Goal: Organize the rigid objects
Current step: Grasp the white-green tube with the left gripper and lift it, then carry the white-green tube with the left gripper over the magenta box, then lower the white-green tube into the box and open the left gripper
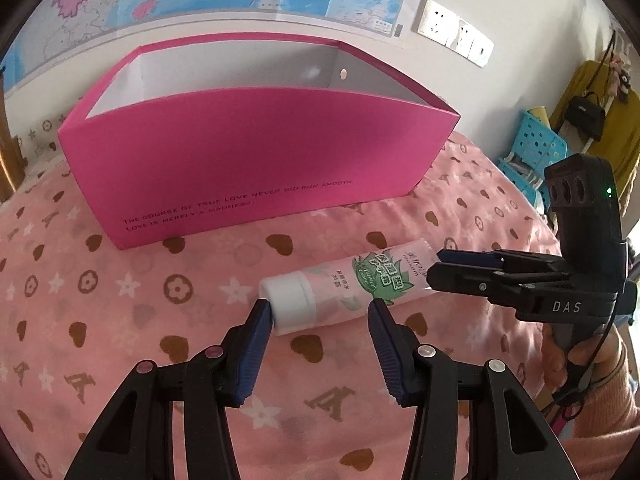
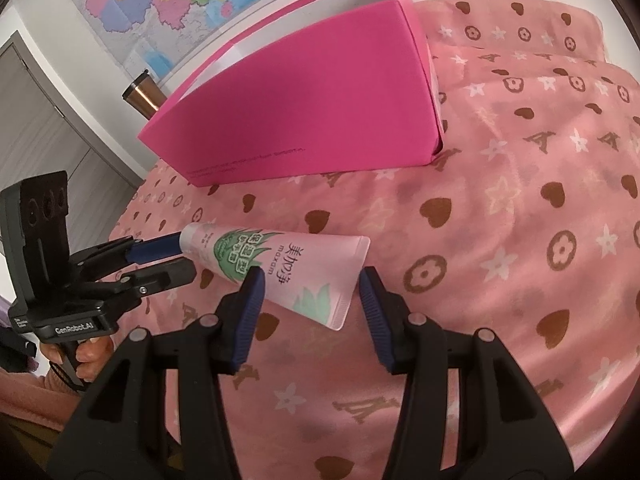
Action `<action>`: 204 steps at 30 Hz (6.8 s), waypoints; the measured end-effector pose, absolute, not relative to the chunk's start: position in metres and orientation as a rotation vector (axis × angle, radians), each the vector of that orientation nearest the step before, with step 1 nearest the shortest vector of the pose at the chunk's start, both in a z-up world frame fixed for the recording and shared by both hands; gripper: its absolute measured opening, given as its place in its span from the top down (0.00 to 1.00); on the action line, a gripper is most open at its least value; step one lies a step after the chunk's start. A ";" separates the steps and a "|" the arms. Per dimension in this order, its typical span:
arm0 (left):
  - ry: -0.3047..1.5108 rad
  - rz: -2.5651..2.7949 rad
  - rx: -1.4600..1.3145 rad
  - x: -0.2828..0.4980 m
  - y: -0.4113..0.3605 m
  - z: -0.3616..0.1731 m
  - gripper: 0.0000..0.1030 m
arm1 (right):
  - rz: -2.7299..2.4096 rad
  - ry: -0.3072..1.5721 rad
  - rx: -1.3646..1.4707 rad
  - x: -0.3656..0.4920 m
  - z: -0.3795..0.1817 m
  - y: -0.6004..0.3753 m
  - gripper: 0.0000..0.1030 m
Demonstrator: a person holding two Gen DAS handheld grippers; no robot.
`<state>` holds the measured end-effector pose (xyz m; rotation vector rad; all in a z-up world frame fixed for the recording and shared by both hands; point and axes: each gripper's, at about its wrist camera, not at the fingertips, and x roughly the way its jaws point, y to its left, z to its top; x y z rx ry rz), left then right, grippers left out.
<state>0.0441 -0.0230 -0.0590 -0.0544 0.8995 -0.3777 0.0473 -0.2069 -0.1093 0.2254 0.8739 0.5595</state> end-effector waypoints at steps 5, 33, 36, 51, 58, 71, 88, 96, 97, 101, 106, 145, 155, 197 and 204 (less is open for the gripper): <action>0.898 -0.375 -0.042 0.042 -0.025 -0.058 0.52 | 0.550 0.873 0.226 0.046 -0.109 -0.207 0.49; 0.779 -0.387 -0.011 0.032 -0.030 -0.019 0.51 | 0.539 0.771 0.175 0.038 -0.063 -0.208 0.49; 0.771 -0.386 -0.010 0.033 -0.030 -0.017 0.51 | 0.539 0.763 0.170 0.038 -0.060 -0.209 0.49; 0.727 -0.382 -0.014 0.039 -0.027 -0.003 0.51 | 0.536 0.712 0.139 0.043 -0.040 -0.205 0.49; 0.714 -0.379 -0.009 0.041 -0.026 0.001 0.51 | 0.534 0.697 0.131 0.046 -0.035 -0.204 0.49; 0.693 -0.380 0.003 0.046 -0.029 0.006 0.51 | 0.532 0.683 0.127 0.052 -0.029 -0.206 0.49; 0.668 -0.375 0.018 0.053 -0.032 0.016 0.51 | 0.531 0.654 0.110 0.057 -0.017 -0.209 0.49; 0.662 -0.375 0.019 0.056 -0.032 0.018 0.51 | 0.530 0.641 0.110 0.060 -0.012 -0.210 0.49; 0.662 -0.374 0.018 0.056 -0.033 0.018 0.51 | 0.531 0.639 0.110 0.060 -0.011 -0.210 0.49; 0.661 -0.375 0.019 0.057 -0.033 0.018 0.51 | 0.531 0.635 0.109 0.061 -0.010 -0.211 0.49; 0.658 -0.373 0.019 0.060 -0.033 0.019 0.51 | 0.531 0.633 0.108 0.063 -0.009 -0.210 0.49; 0.628 -0.377 0.032 0.068 -0.036 0.026 0.51 | 0.525 0.612 0.101 0.070 -0.002 -0.213 0.49; 0.620 -0.376 0.037 0.069 -0.037 0.029 0.51 | 0.524 0.605 0.100 0.072 0.001 -0.214 0.49; 0.629 -0.341 0.035 0.102 -0.037 0.030 0.51 | 0.519 0.598 0.095 0.100 0.008 -0.212 0.49; 0.656 -0.339 0.014 0.114 -0.034 0.025 0.51 | 0.507 0.606 0.077 0.112 0.005 -0.207 0.49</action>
